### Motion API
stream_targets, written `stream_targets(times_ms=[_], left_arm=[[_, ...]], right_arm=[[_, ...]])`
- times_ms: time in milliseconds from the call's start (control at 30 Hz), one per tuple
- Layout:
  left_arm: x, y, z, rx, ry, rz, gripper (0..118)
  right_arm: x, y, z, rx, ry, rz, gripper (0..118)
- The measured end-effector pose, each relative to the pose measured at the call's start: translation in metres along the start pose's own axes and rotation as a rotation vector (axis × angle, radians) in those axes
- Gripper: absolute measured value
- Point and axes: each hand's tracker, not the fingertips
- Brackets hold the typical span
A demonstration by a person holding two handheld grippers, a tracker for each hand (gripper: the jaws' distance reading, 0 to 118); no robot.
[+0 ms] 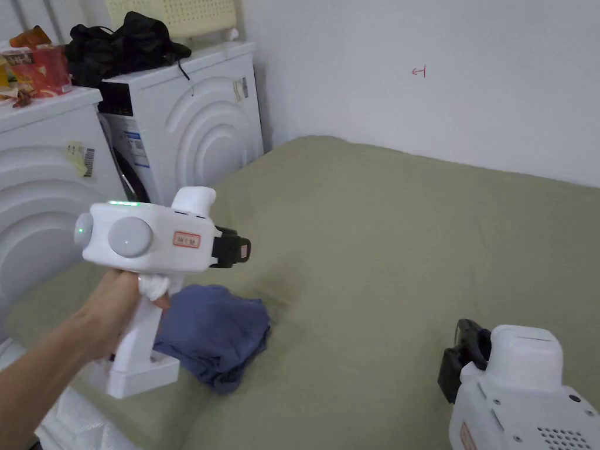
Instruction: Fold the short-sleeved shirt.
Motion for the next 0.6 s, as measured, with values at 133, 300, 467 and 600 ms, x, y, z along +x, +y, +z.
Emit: stream_targets(times_ms=[133,300,467,600], left_arm=[[0.118,-0.024,0.014,0.078,-0.156,0.018,0],[0.272,-0.052,0.038,0.253,-0.132,-0.083,0],[0.381,-0.075,0.064,0.364,-0.141,-0.117,0],[0.427,-0.085,0.083,0.439,-0.088,-0.209,0]], right_arm=[[0.055,0.026,0.057,0.021,-0.063,0.037,1],[0.130,0.061,0.139,0.063,-0.161,0.049,1],[0.185,0.080,0.206,0.098,-0.313,0.122,1],[0.208,0.078,0.236,0.121,-0.407,0.098,1]])
